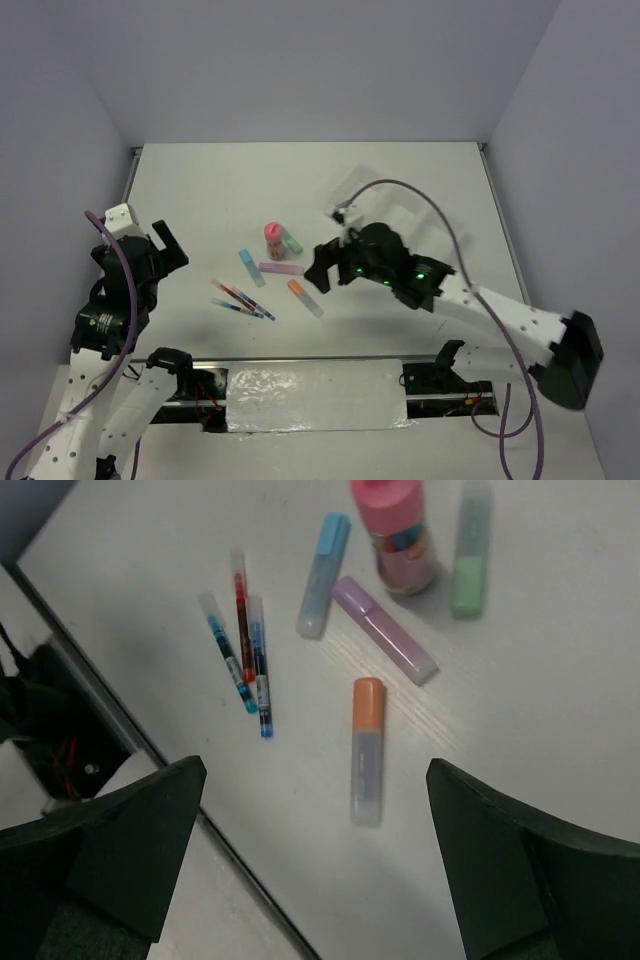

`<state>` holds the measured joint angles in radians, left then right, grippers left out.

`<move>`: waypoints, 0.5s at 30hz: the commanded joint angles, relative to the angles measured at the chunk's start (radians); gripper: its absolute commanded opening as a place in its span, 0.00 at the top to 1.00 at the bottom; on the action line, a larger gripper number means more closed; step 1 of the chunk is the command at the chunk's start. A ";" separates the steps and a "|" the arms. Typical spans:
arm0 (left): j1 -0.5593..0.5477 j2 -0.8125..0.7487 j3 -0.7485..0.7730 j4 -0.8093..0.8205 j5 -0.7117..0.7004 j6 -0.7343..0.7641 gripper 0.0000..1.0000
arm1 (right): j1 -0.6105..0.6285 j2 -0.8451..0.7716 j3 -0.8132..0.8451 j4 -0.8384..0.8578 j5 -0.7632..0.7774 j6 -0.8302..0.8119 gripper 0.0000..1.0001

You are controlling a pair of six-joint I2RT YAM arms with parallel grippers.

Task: Sort the stationery into containers
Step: Pick up the stationery from the center of the board.

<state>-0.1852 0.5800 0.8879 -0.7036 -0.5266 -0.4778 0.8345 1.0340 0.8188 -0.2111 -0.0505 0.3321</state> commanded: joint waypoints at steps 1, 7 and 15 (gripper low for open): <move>0.013 0.004 0.008 0.029 -0.007 -0.008 0.01 | 0.167 0.160 0.114 0.258 0.240 -0.105 0.00; 0.023 0.014 0.005 0.041 0.017 0.004 0.01 | 0.235 0.585 0.339 0.386 0.572 -0.075 0.10; 0.027 0.018 0.002 0.050 0.043 0.016 0.01 | 0.209 0.894 0.554 0.337 0.679 0.011 0.18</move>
<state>-0.1646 0.5972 0.8879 -0.7010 -0.5018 -0.4740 1.0485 1.8900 1.2942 0.0975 0.5022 0.2996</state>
